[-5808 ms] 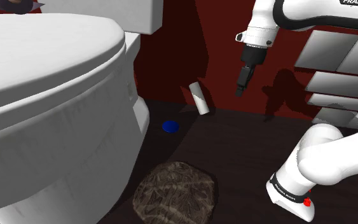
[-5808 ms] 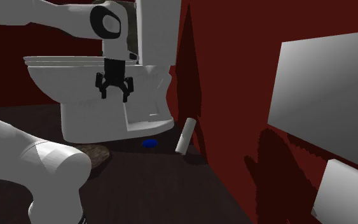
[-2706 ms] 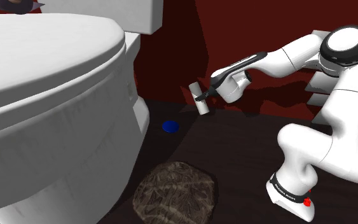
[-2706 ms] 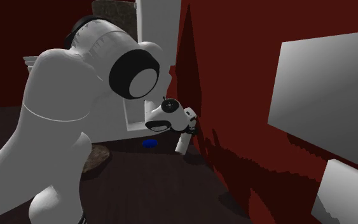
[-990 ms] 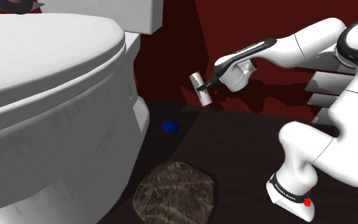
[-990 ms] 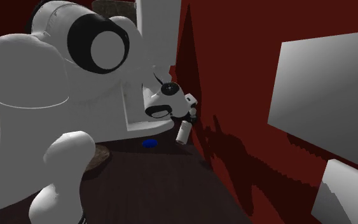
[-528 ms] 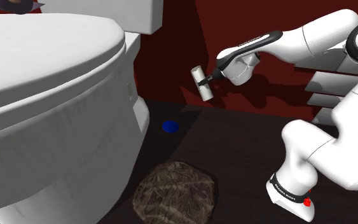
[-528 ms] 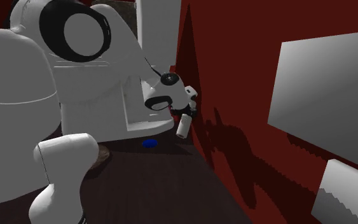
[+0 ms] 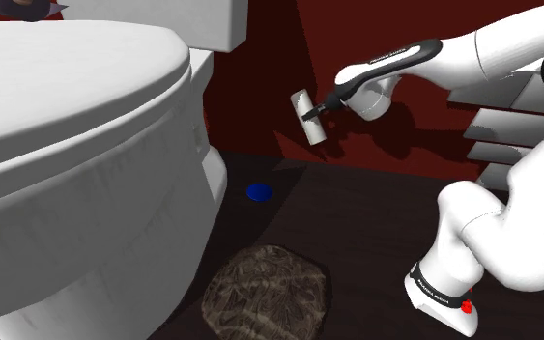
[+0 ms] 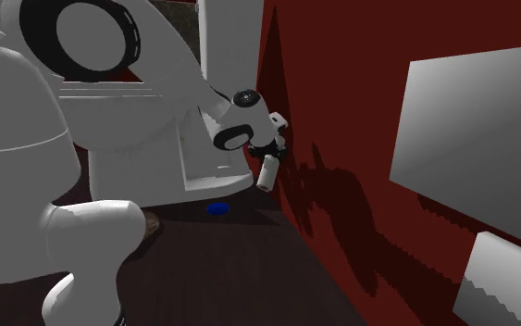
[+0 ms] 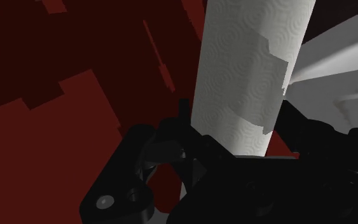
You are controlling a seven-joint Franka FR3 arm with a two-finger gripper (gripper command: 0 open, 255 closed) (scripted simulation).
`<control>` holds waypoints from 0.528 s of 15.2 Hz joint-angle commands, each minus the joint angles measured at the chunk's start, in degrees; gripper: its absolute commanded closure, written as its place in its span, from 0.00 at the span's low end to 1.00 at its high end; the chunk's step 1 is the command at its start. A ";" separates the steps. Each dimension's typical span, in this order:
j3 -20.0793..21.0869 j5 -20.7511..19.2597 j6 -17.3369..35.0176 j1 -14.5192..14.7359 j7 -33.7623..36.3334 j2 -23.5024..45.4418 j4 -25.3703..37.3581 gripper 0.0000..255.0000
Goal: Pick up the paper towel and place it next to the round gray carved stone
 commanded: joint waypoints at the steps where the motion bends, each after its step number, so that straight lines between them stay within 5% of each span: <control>1: 4.27 -3.64 -1.26 -4.80 3.38 -0.62 0.10 1.00; 8: 12.96 -12.57 -5.87 -14.49 11.92 -2.61 1.93 1.00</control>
